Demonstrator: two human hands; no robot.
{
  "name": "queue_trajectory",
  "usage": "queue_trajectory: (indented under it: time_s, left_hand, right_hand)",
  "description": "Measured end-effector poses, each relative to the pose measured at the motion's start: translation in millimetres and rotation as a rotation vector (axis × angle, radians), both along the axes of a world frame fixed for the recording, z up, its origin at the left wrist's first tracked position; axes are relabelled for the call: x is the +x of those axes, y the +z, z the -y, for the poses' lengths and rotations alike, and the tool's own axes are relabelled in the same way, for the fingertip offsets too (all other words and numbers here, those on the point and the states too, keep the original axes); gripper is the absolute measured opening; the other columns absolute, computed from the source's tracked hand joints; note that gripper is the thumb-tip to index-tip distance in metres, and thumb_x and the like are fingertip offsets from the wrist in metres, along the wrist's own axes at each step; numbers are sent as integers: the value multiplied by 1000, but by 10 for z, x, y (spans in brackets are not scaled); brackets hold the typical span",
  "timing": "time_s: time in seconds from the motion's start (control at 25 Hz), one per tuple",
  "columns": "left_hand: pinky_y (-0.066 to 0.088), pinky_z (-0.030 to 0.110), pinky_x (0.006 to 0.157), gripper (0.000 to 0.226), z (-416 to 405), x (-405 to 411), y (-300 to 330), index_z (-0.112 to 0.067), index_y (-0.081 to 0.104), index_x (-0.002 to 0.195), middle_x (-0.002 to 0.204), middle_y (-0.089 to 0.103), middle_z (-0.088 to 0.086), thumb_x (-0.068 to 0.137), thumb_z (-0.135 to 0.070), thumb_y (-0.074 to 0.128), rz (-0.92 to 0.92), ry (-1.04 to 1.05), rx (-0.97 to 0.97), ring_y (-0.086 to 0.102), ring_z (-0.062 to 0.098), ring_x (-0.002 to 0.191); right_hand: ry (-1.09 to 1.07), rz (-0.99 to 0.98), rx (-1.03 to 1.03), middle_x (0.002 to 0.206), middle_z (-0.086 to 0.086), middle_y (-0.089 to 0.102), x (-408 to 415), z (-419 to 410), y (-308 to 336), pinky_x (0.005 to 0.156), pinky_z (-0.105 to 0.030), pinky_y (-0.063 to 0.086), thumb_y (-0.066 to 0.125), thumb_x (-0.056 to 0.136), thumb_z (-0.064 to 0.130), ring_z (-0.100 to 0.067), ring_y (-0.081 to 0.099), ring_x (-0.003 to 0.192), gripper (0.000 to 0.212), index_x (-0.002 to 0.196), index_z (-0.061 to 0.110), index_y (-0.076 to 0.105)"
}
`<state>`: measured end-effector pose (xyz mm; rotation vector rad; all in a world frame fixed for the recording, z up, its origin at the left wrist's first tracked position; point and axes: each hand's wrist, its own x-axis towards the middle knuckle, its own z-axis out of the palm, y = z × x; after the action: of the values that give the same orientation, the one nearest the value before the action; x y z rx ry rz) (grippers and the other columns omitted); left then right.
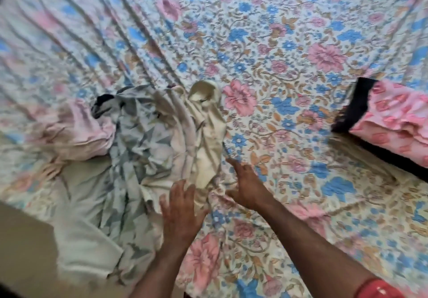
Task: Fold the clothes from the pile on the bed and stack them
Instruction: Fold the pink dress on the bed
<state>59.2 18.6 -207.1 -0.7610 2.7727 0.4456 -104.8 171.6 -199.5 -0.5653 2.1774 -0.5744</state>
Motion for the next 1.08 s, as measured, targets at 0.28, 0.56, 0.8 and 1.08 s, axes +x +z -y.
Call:
queue_trajectory:
  time_s: [0.28, 0.56, 0.8, 1.08]
  left_hand:
    - [11, 85, 101, 111, 830, 890, -303, -44, 31, 155, 170, 16, 5, 59, -78, 73, 90, 10, -55, 30, 23, 146]
    - [1, 82, 106, 90, 2529, 989, -370, -47, 37, 150, 159, 42, -3, 73, -44, 84, 21, -79, -213, 57, 20, 131]
    - [-10, 76, 111, 96, 4214, 795, -138, -56, 6, 155, 170, -5, -15, 90, -30, 72, 144, -83, -215, 36, 22, 149]
    - [-44, 60, 97, 123, 4136, 975, -370, -39, 1, 162, 167, -19, -18, 67, -84, 65, 47, -77, -11, 16, 12, 155]
  right_hand:
    - [56, -81, -9, 156, -20, 13, 777, 1361, -323, 100, -48, 52, 92, 66, 50, -48, 54, 126, 127, 162, 40, 11]
    - [142, -301, 28, 147, -21, 39, 1002, 3032, -340, 107, -48, 44, 83, 68, 49, -44, 46, 129, 117, 159, 6, 24]
    - [157, -179, -113, 159, -20, 29, 775, 4446, -208, 121, -36, 22, 85, 78, 51, -34, 29, 148, 118, 159, 2, 14]
    - [114, -124, -271, 144, -4, 45, 855, 4119, -637, 116, -35, 39, 99, 55, 46, -16, 43, 132, 124, 154, 19, 29]
